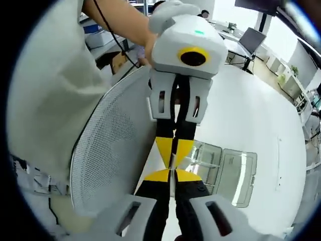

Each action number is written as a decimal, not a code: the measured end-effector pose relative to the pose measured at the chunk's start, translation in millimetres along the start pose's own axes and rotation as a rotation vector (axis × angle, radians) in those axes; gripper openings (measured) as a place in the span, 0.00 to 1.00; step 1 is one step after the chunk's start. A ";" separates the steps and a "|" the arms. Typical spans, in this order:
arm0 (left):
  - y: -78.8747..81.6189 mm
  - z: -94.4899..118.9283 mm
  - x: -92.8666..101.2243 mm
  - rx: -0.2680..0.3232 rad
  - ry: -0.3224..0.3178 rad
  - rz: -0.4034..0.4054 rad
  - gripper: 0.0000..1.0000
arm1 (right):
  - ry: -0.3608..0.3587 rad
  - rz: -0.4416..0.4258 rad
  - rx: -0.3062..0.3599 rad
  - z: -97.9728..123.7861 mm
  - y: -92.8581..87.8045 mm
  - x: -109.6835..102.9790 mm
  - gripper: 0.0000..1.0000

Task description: Insert the divider into the dual guide fixture by aligning both edges with the guide slots and pushing it downward to the bottom, including one-sided entry, uneven engagement, binding, and posture correction.

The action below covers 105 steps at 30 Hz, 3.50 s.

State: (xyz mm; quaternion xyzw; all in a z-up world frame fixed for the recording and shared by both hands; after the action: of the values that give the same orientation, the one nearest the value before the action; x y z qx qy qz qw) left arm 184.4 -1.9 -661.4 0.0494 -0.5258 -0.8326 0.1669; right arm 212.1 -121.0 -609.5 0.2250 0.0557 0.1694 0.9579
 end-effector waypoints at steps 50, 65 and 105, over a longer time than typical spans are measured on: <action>-22.2 31.0 0.3 0.004 0.189 0.080 0.38 | -0.051 -0.217 -0.202 -24.0 -8.6 43.3 0.00; -28.2 32.4 -4.1 0.015 0.238 0.124 0.50 | -0.042 -0.249 -0.225 -45.8 -11.9 58.4 0.00; -30.6 31.0 -5.7 0.026 0.275 0.173 0.65 | -0.019 -0.300 -0.230 -58.7 -14.0 71.8 0.00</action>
State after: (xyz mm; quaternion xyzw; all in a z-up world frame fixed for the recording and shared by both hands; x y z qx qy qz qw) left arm 174.8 38.6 -675.6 0.1194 -0.5109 -0.7937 0.3078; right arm 272.8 -83.5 -670.4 0.1045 0.0600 0.0277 0.9923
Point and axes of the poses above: the point that each gripper's makers call its tool centre point, and the gripper's own axes: z roughly backward along the fingers, x roughly to its right, y roughly out of its top, the point moved 10 cm from there along z, roughly backward along the fingers, and after that the axes turned 4 degrees about y, right-handed, at the moved point
